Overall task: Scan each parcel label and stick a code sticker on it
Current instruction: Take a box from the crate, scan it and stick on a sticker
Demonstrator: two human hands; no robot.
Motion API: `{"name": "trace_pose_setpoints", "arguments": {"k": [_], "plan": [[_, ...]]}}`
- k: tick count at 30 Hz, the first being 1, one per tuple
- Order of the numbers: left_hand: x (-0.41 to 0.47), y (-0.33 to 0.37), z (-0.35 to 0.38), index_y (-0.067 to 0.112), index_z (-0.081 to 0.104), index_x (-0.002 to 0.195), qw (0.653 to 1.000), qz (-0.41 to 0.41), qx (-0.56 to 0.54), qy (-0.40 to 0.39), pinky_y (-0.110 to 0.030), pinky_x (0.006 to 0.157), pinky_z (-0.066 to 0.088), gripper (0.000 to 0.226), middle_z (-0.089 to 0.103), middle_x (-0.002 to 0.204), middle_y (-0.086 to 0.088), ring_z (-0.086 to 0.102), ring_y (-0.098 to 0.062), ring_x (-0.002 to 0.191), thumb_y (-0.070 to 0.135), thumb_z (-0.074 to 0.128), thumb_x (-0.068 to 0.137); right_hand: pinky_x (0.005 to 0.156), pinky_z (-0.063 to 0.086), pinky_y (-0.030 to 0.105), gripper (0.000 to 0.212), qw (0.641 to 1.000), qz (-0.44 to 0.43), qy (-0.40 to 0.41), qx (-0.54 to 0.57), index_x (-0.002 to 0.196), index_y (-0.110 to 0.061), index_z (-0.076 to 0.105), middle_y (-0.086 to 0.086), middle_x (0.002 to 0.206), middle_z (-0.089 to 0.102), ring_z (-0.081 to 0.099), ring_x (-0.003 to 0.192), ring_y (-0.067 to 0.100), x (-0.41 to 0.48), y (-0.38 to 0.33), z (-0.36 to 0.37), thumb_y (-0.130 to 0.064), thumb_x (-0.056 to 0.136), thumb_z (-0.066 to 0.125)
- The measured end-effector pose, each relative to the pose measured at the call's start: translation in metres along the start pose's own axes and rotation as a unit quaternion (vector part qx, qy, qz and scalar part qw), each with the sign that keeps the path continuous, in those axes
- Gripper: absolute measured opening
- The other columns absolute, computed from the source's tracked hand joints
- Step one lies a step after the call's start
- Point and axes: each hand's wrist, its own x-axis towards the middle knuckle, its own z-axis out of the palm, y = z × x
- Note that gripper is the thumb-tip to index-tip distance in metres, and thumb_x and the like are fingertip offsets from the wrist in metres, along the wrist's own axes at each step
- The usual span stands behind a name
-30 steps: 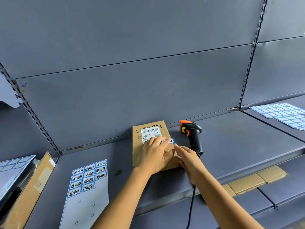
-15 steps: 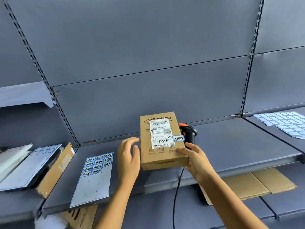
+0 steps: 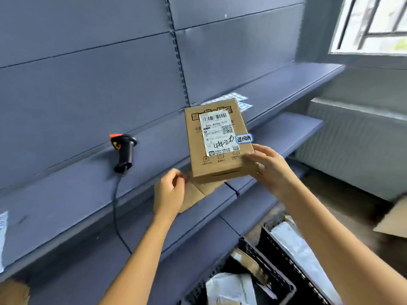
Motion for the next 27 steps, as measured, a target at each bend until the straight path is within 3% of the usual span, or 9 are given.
{"name": "trace_pose_setpoints", "arguments": {"k": [2,5,7,11,13,17,22,24,27], "plan": [[-0.005,0.020,0.043,0.013,0.059,0.076,0.997,0.020,0.005,-0.073,-0.029,0.060,0.041,0.022,0.062,0.070,0.002,0.056,-0.018,0.069,0.013,0.041,0.088,0.058,0.045,0.022,0.048,0.998,-0.021,0.065,0.005,0.118,-0.006,0.059,0.005,0.098,0.071,0.065,0.070,0.014,-0.028,-0.010,-0.045,-0.012,0.071,0.070],[-0.021,0.041,0.098,0.023,0.060,0.073,0.981,0.045,-0.008,-0.189,-0.033,0.065,0.046,0.027,0.065,0.072,0.000,0.059,-0.023,0.072,0.006,0.047,0.091,0.052,0.048,0.019,0.025,0.984,-0.057,0.166,0.016,0.108,-0.008,0.059,-0.003,0.083,0.073,0.066,0.061,0.009,-0.076,-0.015,-0.103,-0.003,0.083,0.062],[-0.033,0.050,0.122,0.021,0.061,0.076,0.970,0.065,-0.009,-0.232,-0.034,0.066,0.047,0.024,0.065,0.075,-0.003,0.060,-0.026,0.076,0.007,0.049,0.092,0.054,0.051,0.020,0.026,0.972,-0.060,0.224,0.026,0.110,-0.010,0.058,-0.001,0.088,0.071,0.066,0.064,0.010,-0.103,-0.014,-0.126,-0.003,0.085,0.060],[-0.069,0.059,0.164,0.013,0.066,0.083,0.945,0.118,0.005,-0.306,-0.028,0.054,0.034,0.021,0.064,0.075,-0.003,0.054,-0.020,0.066,0.008,0.048,0.092,0.051,0.050,0.018,0.022,0.935,-0.059,0.345,0.058,0.103,-0.017,0.057,0.002,0.100,0.066,0.062,0.073,0.014,-0.161,-0.005,-0.166,-0.004,0.086,0.062],[-0.087,0.062,0.179,0.015,0.066,0.081,0.934,0.126,0.019,-0.334,-0.026,0.053,0.031,0.020,0.064,0.074,-0.001,0.049,-0.017,0.060,0.009,0.048,0.090,0.051,0.049,0.020,0.021,0.921,-0.062,0.379,0.069,0.100,-0.020,0.056,0.000,0.101,0.065,0.062,0.074,0.013,-0.185,0.000,-0.180,-0.005,0.086,0.062],[-0.120,0.063,0.197,0.023,0.061,0.075,0.910,0.116,0.030,-0.396,-0.029,0.061,0.040,0.022,0.069,0.082,-0.003,0.058,-0.022,0.073,0.010,0.049,0.088,0.051,0.048,0.019,0.022,0.900,-0.068,0.420,0.093,0.102,-0.020,0.054,0.001,0.101,0.065,0.062,0.076,0.013,-0.222,0.008,-0.203,-0.007,0.086,0.063],[-0.143,0.095,0.222,0.023,0.063,0.077,0.898,0.120,0.051,-0.420,-0.025,0.059,0.041,0.023,0.068,0.080,0.001,0.059,-0.017,0.073,0.012,0.047,0.089,0.048,0.049,0.017,0.038,0.893,-0.064,0.431,0.109,0.122,-0.012,0.052,0.008,0.113,0.064,0.063,0.081,0.016,-0.243,0.001,-0.239,-0.006,0.086,0.062],[-0.151,0.116,0.244,0.023,0.063,0.079,0.899,0.120,0.048,-0.419,-0.023,0.057,0.041,0.022,0.068,0.082,0.002,0.058,-0.015,0.072,0.012,0.047,0.090,0.057,0.052,0.022,0.041,0.899,-0.060,0.421,0.101,0.125,-0.011,0.051,0.009,0.117,0.064,0.064,0.090,0.019,-0.248,-0.007,-0.260,-0.007,0.086,0.063],[-0.170,0.147,0.282,0.021,0.064,0.085,0.899,0.118,0.049,-0.419,-0.024,0.058,0.042,0.021,0.067,0.086,0.001,0.059,-0.014,0.075,0.014,0.045,0.090,0.090,0.051,0.037,0.038,0.907,-0.047,0.411,0.080,0.121,-0.013,0.053,0.009,0.118,0.064,0.062,0.107,0.026,-0.256,-0.022,-0.300,-0.010,0.084,0.066]]}}
